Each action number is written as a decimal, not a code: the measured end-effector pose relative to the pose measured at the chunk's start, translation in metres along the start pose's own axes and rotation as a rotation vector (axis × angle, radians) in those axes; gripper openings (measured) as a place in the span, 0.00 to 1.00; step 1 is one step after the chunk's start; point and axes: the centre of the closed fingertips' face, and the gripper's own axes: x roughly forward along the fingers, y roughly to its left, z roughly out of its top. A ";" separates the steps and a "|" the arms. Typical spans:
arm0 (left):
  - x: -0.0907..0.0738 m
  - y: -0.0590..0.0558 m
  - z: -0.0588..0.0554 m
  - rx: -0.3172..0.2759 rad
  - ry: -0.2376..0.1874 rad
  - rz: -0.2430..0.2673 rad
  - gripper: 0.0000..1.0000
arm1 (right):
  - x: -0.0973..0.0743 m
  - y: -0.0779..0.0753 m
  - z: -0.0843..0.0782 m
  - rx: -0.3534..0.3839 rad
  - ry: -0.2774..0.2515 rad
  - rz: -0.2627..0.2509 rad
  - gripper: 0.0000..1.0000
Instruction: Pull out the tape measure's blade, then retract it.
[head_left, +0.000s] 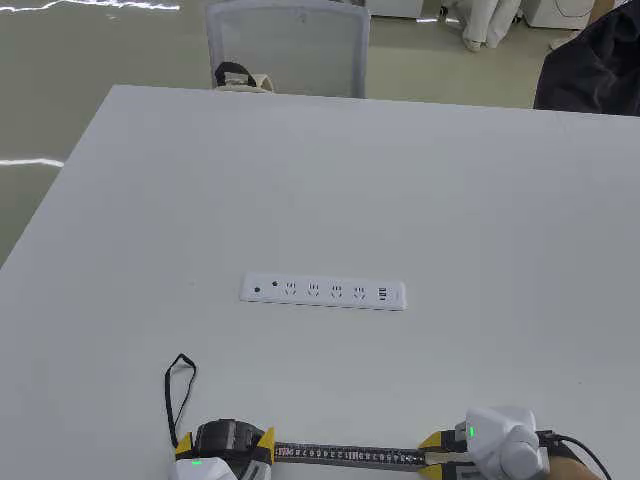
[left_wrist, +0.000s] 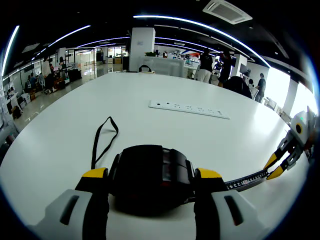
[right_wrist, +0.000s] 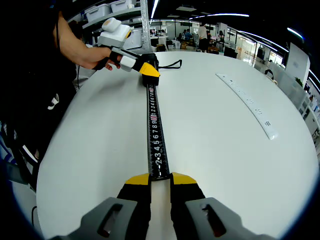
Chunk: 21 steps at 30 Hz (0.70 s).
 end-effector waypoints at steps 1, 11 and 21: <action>0.000 0.000 0.000 0.000 0.000 -0.001 0.67 | 0.000 0.000 0.002 0.002 -0.004 -0.001 0.12; 0.000 -0.002 0.001 0.006 -0.002 -0.016 0.66 | 0.015 0.004 0.023 -0.013 -0.028 0.017 0.12; 0.000 -0.002 0.001 0.006 -0.002 -0.020 0.66 | 0.020 0.005 0.029 -0.009 -0.032 0.017 0.12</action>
